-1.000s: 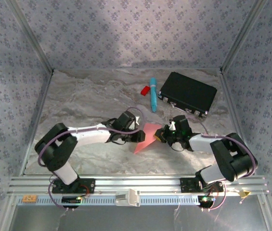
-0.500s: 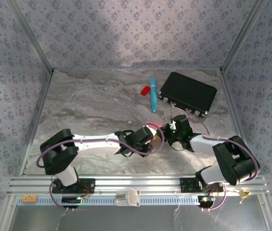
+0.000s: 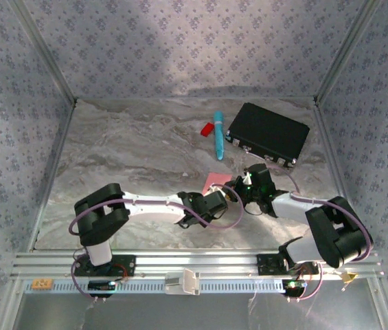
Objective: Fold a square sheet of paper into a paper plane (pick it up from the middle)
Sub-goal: Fold the wing for the fifth time at the center of the table.
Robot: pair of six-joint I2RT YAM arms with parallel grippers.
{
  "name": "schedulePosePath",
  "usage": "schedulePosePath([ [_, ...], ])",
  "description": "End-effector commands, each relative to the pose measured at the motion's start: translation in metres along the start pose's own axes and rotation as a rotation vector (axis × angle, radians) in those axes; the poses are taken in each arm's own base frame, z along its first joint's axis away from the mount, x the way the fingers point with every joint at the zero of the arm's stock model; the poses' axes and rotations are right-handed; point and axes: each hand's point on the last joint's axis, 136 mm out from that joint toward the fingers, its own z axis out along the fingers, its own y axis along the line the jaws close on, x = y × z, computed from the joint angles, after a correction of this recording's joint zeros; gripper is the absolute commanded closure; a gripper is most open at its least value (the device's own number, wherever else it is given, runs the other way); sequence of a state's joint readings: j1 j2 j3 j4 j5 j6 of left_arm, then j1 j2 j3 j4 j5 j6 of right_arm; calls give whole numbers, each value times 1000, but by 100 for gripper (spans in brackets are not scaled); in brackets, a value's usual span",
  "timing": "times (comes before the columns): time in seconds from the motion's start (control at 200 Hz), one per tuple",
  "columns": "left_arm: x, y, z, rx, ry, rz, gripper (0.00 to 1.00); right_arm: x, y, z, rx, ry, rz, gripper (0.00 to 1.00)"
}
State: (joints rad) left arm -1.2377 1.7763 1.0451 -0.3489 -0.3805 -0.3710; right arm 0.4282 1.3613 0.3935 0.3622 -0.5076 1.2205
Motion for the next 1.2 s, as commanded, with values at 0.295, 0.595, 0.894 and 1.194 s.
schedulePosePath([
  [0.295,-1,2,-2,-65,2,49,79,-1,2,-3,8,-11,14,97],
  [0.595,-2,3,-2,-70,0,46,86,-1,1,-4,8,-13,13,96],
  [0.894,0,-2,0,-46,6,26,86,-1,-1,-5,15,-18,3,93],
  [1.194,-14,-6,-11,-1,-46,-19,79,-1,-4,-4,19,-15,6,97],
])
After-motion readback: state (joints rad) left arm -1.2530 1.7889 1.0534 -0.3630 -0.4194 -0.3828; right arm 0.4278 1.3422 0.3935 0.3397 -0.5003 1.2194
